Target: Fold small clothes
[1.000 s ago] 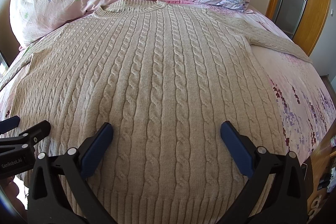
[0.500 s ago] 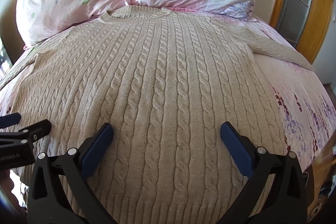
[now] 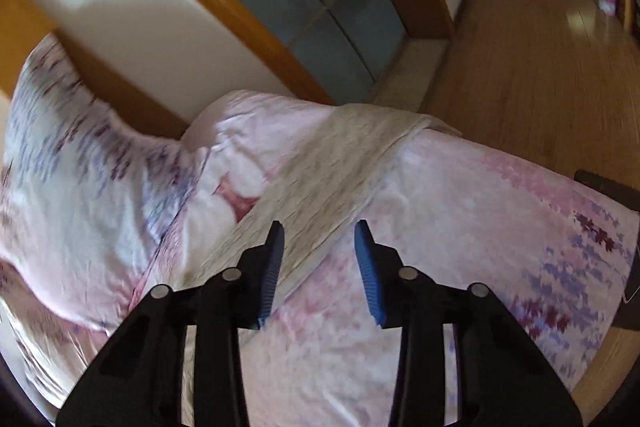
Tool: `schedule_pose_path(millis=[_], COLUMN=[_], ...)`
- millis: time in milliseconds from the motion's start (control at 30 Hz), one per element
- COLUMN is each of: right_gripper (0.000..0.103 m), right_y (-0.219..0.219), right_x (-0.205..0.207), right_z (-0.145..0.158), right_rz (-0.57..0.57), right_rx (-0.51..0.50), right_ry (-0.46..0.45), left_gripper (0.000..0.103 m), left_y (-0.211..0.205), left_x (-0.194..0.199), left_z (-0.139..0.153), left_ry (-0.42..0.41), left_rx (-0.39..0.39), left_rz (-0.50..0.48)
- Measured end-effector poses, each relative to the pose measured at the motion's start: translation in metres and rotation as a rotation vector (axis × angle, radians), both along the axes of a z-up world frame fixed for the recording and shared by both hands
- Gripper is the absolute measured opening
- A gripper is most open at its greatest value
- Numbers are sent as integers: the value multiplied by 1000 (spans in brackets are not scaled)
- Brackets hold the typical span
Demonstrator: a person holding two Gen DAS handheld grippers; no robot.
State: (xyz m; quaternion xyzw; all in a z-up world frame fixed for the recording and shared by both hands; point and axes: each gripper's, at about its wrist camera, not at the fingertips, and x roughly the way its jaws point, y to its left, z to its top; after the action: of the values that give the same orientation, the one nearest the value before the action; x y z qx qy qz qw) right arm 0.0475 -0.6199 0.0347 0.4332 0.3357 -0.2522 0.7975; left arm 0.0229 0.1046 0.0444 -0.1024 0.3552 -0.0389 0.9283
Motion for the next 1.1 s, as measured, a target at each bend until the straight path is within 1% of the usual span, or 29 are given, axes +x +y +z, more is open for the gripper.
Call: schedule_pose_path(millis=[100,133,200,233,267,300,333,367,400,433,467,533,567,633,667,700,733,767,800,833,867,900,933,967,1000,1033,1067,1100], right_gripper=[33,33,33,30,14,6,6,6,6,6,6,6,6,6,7,13,18,38,51,52,53,58,61,69,73,74,74,75], right_y=[-29,-35,-43,-44,-44,-45,-44,-36,-23,-5,23,89,130,216,263,309,351,390,420,439,450,455,452,445,435,424,409,400], right_x=[10,11,16,20,26,30,30,28,29,32,37,44,47,52,55,59,62,63,58,52,45,39,39,42,50,47,58,59], right_z=[-19,-23,-23,-23,-23,-24,-21,-10,5,24,44,80,95,112,111,103,91,75,62,52,48,48,48,50,51,53,61,65], right_rz=[-85,-108,-110,-104,-100,-97,-107,-114,-90,-36,40,227,339,559,681,821,951,1084,1182,1235,1259,1260,1240,1209,1181,1156,1130,1103], right_rx=[28,41,21,-2,-32,-46,-53,-89,-146,-213,-274,-356,-387,-443,-462,-453,-422,-372,-330,-307,-305,-312,-313,-308,-297,-292,-293,-301], right_ry=[74,59,58,66,87,106,88,53,5,-43,-97,-212,-270,-344,-360,-359,-336,-298,-258,-247,-250,-258,-269,-280,-285,-286,-280,-273], left_gripper=[102,102,102,102,102,102,102,102,102,102,102,102,102,102,102,102,102,102,102,102,100,99,96,90,88,85,84,82], left_y=[36,45,63,72,83,93,104,115,125,135,144,159,165,174,177,181,186,191,198,205,213,223,233,242,253,263,273,282], left_x=[9,10,15,19,22,25,24,23,23,22,20,15,14,15,16,17,17,17,16,15,13,12,10,9,8,8,7,6], left_z=[0,1,1,0,-2,-3,-5,-5,-6,-7,-8,-7,-7,-6,-6,-6,-6,-6,-6,-7,-9,-11,-14,-18,-24,-29,-34,-40], left_ry=[-75,-89,-84,-72,-64,-60,-61,-63,-65,-74,-84,-122,-136,-132,-130,-131,-129,-122,-120,-118,-108,-95,-79,-66,-50,-33,-18,-7], left_rx=[-56,-56,-34,-35,-51,-77,-100,-128,-158,-189,-213,-251,-260,-262,-272,-284,-299,-317,-342,-364,-384,-404,-430,-458,-492,-526,-563,-602], left_rz=[49,72,128,147,162,182,205,231,254,278,306,359,384,423,432,437,449,464,475,490,511,533,553,571,594,621,648,678])
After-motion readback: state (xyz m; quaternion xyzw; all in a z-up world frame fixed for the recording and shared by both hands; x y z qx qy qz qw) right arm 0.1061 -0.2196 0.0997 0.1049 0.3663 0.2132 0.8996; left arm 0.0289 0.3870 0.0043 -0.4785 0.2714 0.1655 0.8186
